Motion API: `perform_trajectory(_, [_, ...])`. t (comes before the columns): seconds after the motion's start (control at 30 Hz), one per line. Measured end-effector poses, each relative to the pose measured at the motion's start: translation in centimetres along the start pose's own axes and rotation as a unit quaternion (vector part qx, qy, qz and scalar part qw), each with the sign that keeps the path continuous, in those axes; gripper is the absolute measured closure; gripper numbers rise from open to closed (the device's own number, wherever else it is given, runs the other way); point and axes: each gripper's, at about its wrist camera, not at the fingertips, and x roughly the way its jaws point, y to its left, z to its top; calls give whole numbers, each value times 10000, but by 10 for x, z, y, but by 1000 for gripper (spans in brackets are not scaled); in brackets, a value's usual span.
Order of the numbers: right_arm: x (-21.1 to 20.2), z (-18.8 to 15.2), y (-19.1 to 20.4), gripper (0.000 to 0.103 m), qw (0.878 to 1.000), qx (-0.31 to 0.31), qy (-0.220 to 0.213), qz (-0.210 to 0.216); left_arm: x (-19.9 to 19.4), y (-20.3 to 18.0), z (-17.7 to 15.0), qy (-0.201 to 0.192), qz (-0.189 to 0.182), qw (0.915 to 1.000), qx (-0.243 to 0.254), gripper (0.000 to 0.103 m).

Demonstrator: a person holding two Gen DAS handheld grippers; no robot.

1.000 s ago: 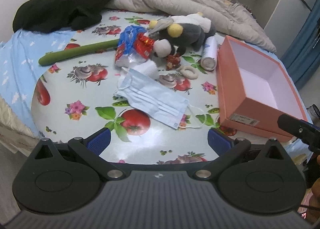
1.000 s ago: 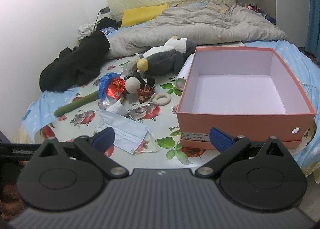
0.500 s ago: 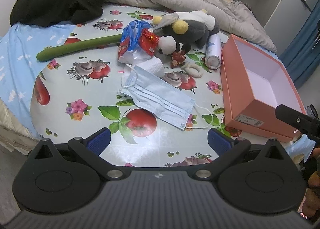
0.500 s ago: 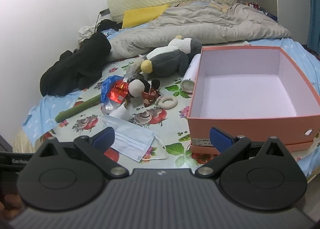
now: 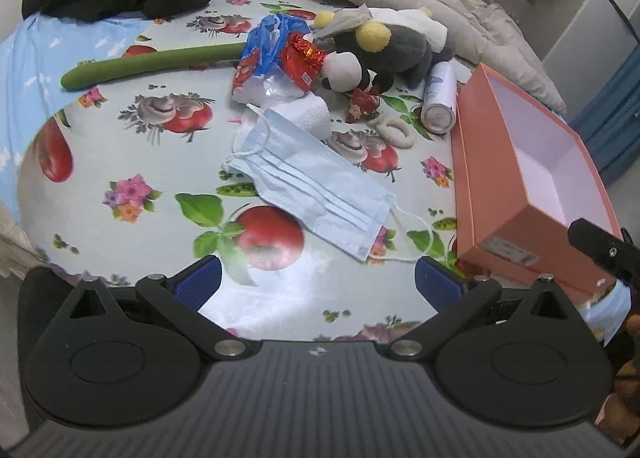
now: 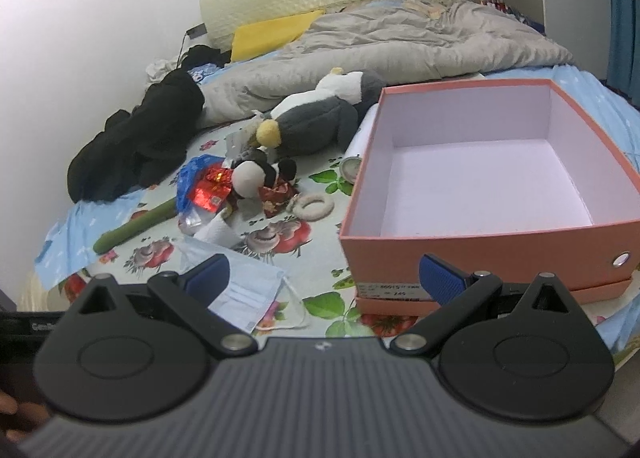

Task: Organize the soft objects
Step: 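Move the left tool toward the white towel while the right tool approaches the mask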

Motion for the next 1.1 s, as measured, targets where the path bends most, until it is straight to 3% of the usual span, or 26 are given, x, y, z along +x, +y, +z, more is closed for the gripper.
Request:
perform_trajectory(0.17, [12, 9, -11, 0, 9999, -108, 20, -27, 24, -15, 4, 44, -43, 10000, -38, 0])
perform_trajectory(0.5, [33, 19, -16, 0, 9994, -205, -100, 251, 52, -2, 11, 21, -84, 9973, -730, 0])
perform_trajectory(0.8, [48, 12, -6, 2, 9988, -203, -113, 440, 63, 3, 8, 80, -81, 9983, -576, 0])
perform_trajectory(0.97, [58, 14, 1, 7, 9986, -260, -128, 453, 73, 8, 11, 127, -151, 9973, -704, 0])
perform_trajectory(1.1, [69, 13, 8, 27, 9984, -240, -106, 497, 80, 8, 15, 97, -217, 9974, -682, 2])
